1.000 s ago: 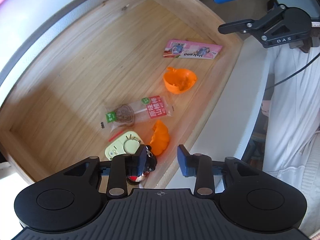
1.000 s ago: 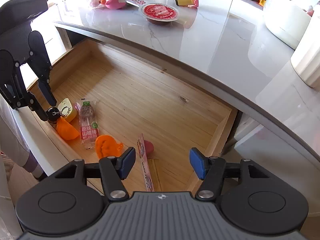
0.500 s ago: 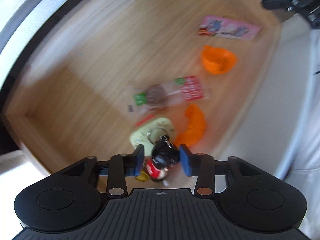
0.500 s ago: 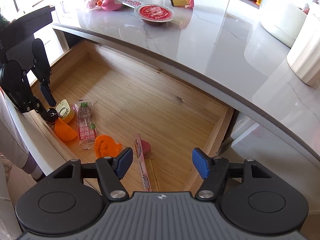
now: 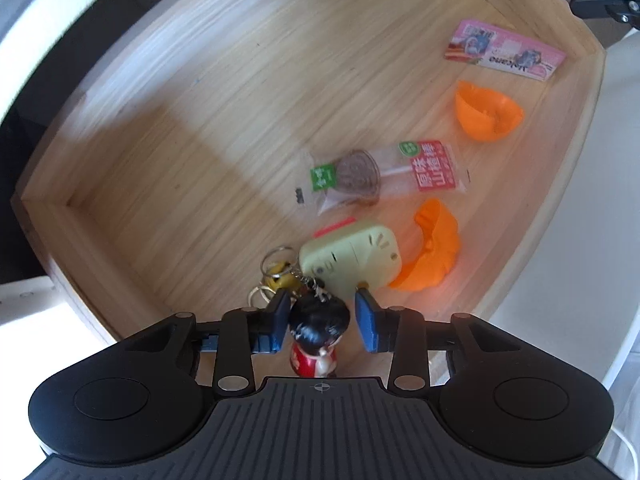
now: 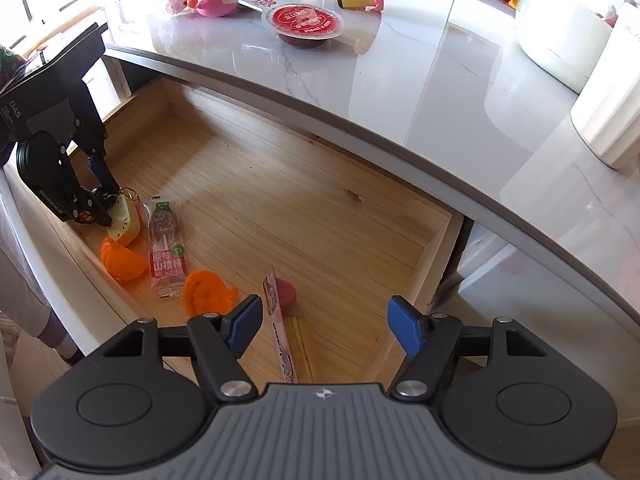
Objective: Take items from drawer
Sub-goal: 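Grasp the red figure keychain in the drawer with the left tool, then set the keychain on the counter with left tool while right tool lifts pink-capped biscuit pack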
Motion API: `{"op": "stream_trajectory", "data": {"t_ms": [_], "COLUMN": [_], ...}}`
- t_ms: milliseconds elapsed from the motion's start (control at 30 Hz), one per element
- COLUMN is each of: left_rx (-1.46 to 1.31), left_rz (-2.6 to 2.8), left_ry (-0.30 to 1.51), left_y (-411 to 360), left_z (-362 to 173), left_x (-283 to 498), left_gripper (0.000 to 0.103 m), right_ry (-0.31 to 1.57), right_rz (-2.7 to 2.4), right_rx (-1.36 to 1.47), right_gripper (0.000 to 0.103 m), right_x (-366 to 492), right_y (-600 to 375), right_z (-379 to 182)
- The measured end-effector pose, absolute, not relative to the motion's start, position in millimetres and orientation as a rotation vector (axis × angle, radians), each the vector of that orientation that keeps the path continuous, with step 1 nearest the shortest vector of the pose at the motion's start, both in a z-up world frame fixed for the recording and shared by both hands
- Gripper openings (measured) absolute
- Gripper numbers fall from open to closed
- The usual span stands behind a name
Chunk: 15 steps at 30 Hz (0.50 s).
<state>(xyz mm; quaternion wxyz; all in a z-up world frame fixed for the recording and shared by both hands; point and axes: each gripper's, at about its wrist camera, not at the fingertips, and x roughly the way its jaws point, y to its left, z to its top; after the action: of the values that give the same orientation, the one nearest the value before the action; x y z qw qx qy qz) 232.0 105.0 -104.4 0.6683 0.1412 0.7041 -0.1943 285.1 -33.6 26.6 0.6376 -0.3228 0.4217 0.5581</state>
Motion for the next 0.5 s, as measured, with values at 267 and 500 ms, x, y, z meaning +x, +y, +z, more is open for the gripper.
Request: {"op": "stream_trajectory", "data": {"t_ms": [267, 500], "left_rx": [0.199, -0.006], "left_rz": [-0.433, -0.382], "left_ry": [1.417, 1.146], "left_y": [119, 129], "left_z": [-61, -25], "left_x": [221, 201], "left_gripper": [0.035, 0.035], "right_ry": [0.982, 0.963], "right_rz": [1.329, 1.452], "right_rx": [-0.808, -1.044], "right_gripper": [0.071, 0.05], "right_x": [285, 261], "right_y": [-27, 2], "right_z": [22, 5]}}
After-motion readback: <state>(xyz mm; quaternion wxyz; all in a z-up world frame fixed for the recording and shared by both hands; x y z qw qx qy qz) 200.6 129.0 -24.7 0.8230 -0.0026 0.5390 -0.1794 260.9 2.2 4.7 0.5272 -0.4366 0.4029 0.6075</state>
